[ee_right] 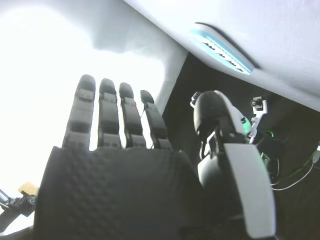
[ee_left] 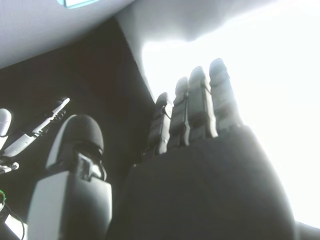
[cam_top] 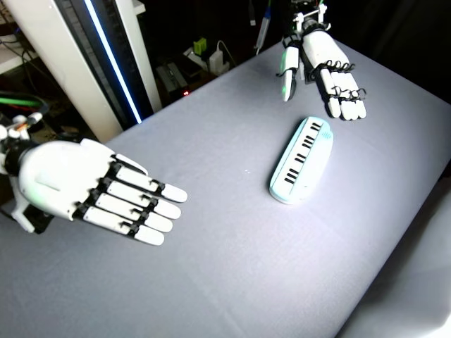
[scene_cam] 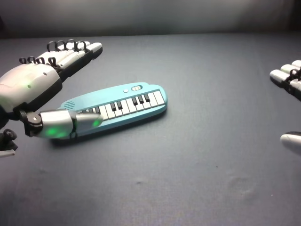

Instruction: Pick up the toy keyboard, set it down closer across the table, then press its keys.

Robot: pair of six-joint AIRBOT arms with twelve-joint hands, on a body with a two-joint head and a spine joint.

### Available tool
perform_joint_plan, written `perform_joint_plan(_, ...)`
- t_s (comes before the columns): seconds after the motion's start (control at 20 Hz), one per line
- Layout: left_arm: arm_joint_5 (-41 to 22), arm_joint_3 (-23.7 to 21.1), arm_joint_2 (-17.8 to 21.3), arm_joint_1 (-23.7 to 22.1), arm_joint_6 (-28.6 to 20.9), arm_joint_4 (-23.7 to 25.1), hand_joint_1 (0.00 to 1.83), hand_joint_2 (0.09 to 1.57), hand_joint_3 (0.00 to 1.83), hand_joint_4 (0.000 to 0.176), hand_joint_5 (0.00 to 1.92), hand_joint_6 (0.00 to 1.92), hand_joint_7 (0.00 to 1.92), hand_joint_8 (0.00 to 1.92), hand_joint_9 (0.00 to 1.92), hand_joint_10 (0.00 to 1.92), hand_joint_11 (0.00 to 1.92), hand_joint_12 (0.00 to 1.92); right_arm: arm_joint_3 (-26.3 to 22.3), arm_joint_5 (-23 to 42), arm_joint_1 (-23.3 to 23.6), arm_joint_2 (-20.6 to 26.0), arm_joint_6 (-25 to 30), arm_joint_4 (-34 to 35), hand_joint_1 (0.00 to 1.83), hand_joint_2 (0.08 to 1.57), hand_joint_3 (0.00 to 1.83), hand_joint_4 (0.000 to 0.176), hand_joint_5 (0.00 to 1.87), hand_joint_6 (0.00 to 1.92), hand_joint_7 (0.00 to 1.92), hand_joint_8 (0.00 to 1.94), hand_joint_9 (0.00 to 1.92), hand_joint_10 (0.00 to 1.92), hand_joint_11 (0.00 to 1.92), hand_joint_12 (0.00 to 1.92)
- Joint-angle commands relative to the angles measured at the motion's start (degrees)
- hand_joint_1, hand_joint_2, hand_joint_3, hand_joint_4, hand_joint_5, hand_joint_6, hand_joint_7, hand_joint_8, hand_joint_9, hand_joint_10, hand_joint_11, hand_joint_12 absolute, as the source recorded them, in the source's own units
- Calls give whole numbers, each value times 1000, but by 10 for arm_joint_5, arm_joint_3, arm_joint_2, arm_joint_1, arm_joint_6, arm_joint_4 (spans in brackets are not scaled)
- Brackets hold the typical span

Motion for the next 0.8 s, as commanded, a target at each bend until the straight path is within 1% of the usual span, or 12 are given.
perform_joint_plan(0.0,-66,2,2,-7,1,-5,666,1072,13,55,0,0,0,0,0,0,0,0,3,67,5,0,0,-3,143,1274,17,14,0,0,0,0,0,0,0,0)
perform_joint_plan(0.1,-51,6,-1,-8,6,-7,678,1073,10,52,0,0,0,0,0,0,0,0,4,67,4,-3,0,0,146,1281,17,12,0,0,0,0,0,0,0,0)
perform_joint_plan(0.15,-39,10,-3,-11,9,-9,704,1058,2,70,0,0,0,0,0,0,0,0,4,67,4,-4,0,0,149,1287,18,8,0,0,0,0,0,0,0,0)
perform_joint_plan(0.2,-20,17,-7,-16,12,-9,730,1052,0,66,0,0,0,0,0,0,0,0,4,67,4,-5,0,1,150,1289,18,10,0,0,0,0,0,0,0,0)
perform_joint_plan(0.3,16,30,-17,-27,18,-10,811,1016,0,56,0,0,0,0,0,0,0,0,5,67,2,-5,0,2,121,1305,15,0,0,0,0,0,0,0,0,0)
perform_joint_plan(0.35,41,42,-26,-35,20,-11,830,992,0,59,0,0,0,0,0,0,0,0,5,67,1,-5,0,4,100,1311,14,0,0,0,0,0,0,0,0,0)
perform_joint_plan(0.4,70,58,-38,-45,22,-14,829,975,0,73,0,0,0,0,0,0,0,0,5,67,-2,-5,0,7,98,1315,14,0,0,0,0,0,0,0,0,0)
perform_joint_plan(0.55,155,103,-74,-72,37,-26,847,947,0,59,0,0,0,0,0,0,0,0,5,67,-6,-5,1,10,84,1325,13,0,0,0,0,0,0,0,0,0)
perform_joint_plan(0.6,179,118,-85,-78,38,-26,840,950,0,69,0,0,0,0,0,0,0,0,5,67,-8,-5,2,11,84,1324,12,0,0,0,0,0,0,0,0,0)
perform_joint_plan(0.65,200,128,-94,-84,46,-29,817,948,0,67,0,0,0,0,0,0,0,0,5,67,-8,-5,2,12,94,1325,9,0,0,0,0,0,0,0,0,0)
perform_joint_plan(0.7,223,140,-104,-91,54,-32,815,952,0,83,0,0,0,0,0,0,0,0,5,67,-9,-5,3,13,92,1325,7,0,0,0,0,0,0,0,0,0)
perform_joint_plan(0.75,233,146,-110,-95,58,-34,836,952,0,86,0,0,0,0,0,0,0,0,5,67,-10,-5,3,13,88,1323,5,0,0,0,0,0,0,0,0,0)
